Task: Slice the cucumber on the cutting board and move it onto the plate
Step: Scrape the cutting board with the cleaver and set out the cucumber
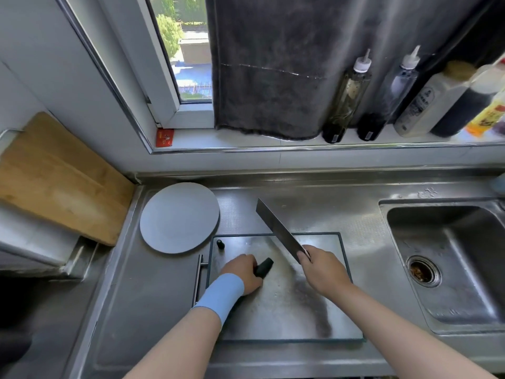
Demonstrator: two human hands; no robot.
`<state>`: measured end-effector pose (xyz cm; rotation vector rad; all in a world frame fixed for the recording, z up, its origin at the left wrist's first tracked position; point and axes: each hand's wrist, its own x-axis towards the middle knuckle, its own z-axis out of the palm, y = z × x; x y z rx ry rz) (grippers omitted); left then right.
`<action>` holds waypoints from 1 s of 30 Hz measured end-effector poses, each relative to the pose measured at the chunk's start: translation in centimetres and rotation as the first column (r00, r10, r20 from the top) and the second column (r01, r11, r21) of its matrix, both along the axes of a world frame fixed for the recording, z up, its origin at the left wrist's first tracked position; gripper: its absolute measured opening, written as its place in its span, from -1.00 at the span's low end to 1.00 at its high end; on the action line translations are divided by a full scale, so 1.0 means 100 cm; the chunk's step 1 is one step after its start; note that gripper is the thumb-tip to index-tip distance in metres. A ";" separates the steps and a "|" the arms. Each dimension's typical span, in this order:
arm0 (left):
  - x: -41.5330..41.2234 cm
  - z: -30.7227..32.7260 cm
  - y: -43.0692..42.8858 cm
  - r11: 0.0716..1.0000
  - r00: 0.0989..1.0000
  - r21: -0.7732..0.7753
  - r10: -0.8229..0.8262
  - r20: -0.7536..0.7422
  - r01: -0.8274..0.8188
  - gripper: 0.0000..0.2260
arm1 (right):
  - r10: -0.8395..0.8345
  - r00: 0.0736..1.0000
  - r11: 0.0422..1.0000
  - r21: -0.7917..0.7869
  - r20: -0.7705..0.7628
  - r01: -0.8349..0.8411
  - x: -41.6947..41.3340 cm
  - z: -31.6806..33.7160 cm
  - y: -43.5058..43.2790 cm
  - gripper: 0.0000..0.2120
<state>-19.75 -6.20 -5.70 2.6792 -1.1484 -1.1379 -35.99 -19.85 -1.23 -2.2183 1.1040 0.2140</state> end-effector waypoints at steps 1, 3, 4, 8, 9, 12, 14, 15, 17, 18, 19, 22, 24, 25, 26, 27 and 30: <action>-0.002 0.001 -0.004 0.999 0.999 -0.013 0.048 -0.025 -0.049 -0.63 | -0.002 1.000 1.000 -0.007 -0.001 0.002 -0.005 0.001 -0.002 -0.73; -0.005 0.006 -0.014 0.977 0.977 -0.082 0.189 -0.096 -0.197 -0.67 | -0.007 1.000 1.000 -0.022 -0.004 0.007 -0.013 0.002 -0.005 -0.74; -0.006 0.008 -0.020 0.952 0.954 -0.119 0.267 -0.137 -0.283 -0.69 | -0.011 1.000 1.000 -0.028 -0.008 0.011 -0.017 0.002 -0.008 -0.75; -0.006 0.004 -0.039 0.713 0.702 -0.138 0.605 -0.377 -0.688 -0.66 | -0.046 0.999 0.999 -0.020 0.003 0.046 -0.030 0.001 -0.017 -0.74; -0.006 -0.002 -0.040 0.658 0.640 -0.112 0.655 -0.402 -0.745 -0.62 | -0.054 0.999 0.998 -0.015 0.006 0.054 -0.033 0.000 -0.019 -0.72; -0.006 -0.011 -0.037 0.740 0.734 -0.069 0.644 -0.218 -0.669 -0.55 | -0.063 0.998 0.998 -0.012 0.003 0.063 -0.039 0.001 -0.024 -0.74; -0.009 -0.010 -0.037 0.816 0.822 -0.109 0.569 -0.020 -0.567 -0.54 | -0.055 0.998 0.998 -0.016 0.004 0.055 -0.043 0.000 -0.026 -0.76; -0.010 -0.007 -0.038 0.848 0.850 -0.147 0.523 0.071 -0.509 -0.56 | -0.049 0.999 0.999 -0.016 0.005 0.050 -0.044 -0.001 -0.027 -0.77; -0.014 0.003 -0.040 0.936 0.902 -0.264 0.311 0.300 -0.234 -0.65 | -0.043 0.999 0.999 -0.016 0.012 0.043 -0.045 -0.003 -0.028 -0.78; -0.017 0.006 -0.041 0.946 0.914 -0.323 0.152 0.376 -0.024 -0.71 | -0.042 0.999 0.999 -0.013 0.018 0.042 -0.045 -0.004 -0.028 -0.78; -0.020 0.007 -0.041 0.916 0.923 -0.363 -0.018 0.384 0.169 -0.74 | -0.043 0.999 0.999 -0.010 0.023 0.044 -0.045 -0.005 -0.028 -0.78; -0.027 0.003 -0.039 0.815 0.854 -0.260 -0.474 0.215 0.518 -0.56 | -0.036 0.999 0.999 -0.016 0.031 0.037 -0.043 -0.006 -0.028 -0.77; -0.029 -0.005 -0.040 0.775 0.789 -0.160 -0.583 0.193 0.612 -0.57 | -0.026 0.999 0.999 -0.017 0.030 0.027 -0.043 -0.007 -0.027 -0.73; -0.030 -0.006 -0.039 0.780 0.787 -0.129 -0.584 0.202 0.612 -0.60 | -0.020 0.999 1.000 -0.015 0.029 0.020 -0.042 -0.007 -0.026 -0.73; -0.030 -0.006 -0.038 0.793 0.793 -0.106 -0.573 0.206 0.600 -0.63 | -0.010 1.000 1.000 -0.019 0.028 0.011 -0.042 -0.007 -0.025 -0.74; -0.030 -0.005 -0.036 0.808 0.805 -0.089 -0.558 0.201 0.582 -0.65 | 0.000 1.000 1.000 -0.028 0.026 0.000 -0.041 -0.007 -0.024 -0.75; -0.030 -0.005 -0.020 0.912 0.909 -0.065 -0.393 0.137 0.404 -0.68 | 0.046 0.999 0.997 -0.067 0.020 -0.044 -0.041 -0.005 -0.023 -0.78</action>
